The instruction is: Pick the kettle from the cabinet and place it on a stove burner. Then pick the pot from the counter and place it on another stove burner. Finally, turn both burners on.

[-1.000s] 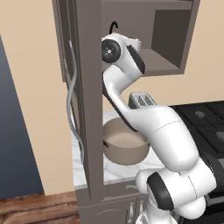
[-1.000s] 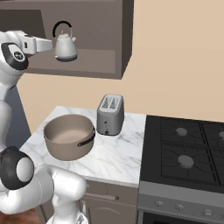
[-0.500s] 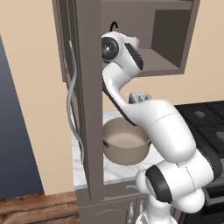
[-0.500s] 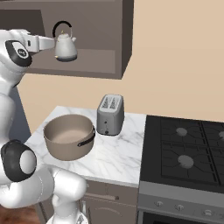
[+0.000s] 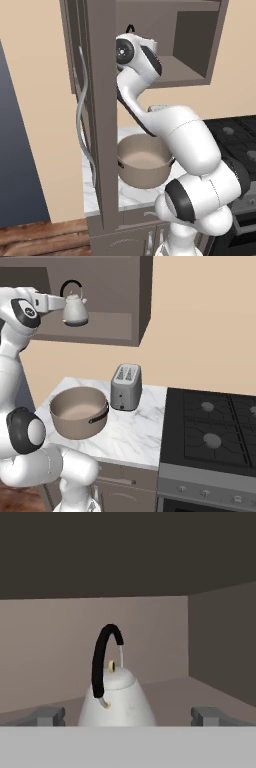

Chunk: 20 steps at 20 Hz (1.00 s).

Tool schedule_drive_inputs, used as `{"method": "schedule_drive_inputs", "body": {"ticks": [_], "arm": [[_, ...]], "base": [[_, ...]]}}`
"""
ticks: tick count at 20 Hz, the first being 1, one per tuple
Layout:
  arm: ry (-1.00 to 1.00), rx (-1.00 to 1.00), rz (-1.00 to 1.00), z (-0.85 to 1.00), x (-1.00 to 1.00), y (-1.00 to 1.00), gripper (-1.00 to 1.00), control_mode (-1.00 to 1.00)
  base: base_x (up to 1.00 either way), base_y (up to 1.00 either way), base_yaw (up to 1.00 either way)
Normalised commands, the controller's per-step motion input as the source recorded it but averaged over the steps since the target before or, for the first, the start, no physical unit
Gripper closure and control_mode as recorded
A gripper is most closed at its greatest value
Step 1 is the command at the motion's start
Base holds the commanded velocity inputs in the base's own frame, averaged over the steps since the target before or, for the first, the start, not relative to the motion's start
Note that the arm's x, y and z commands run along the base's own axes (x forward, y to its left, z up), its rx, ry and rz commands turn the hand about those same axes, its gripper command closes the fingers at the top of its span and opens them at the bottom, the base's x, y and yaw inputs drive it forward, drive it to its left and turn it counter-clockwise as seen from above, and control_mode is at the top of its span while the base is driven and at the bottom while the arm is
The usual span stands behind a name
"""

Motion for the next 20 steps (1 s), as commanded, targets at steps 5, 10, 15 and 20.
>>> {"method": "schedule_drive_inputs", "body": {"ticks": [5,10,15,20], "arm": [[0.00,0.00,0.00,0.02,0.14,0.01,-1.00,-1.00],[0.00,0.00,0.00,0.00,0.10,0.01,-1.00,-1.00],[0.00,0.00,0.00,0.00,0.13,0.02,-1.00,-1.00],[0.00,0.00,0.00,0.00,0.11,0.00,-1.00,-1.00]], "base": [[0.00,0.00,0.00],[0.00,0.00,0.00],[0.00,0.00,0.00],[0.00,0.00,0.00]]}}
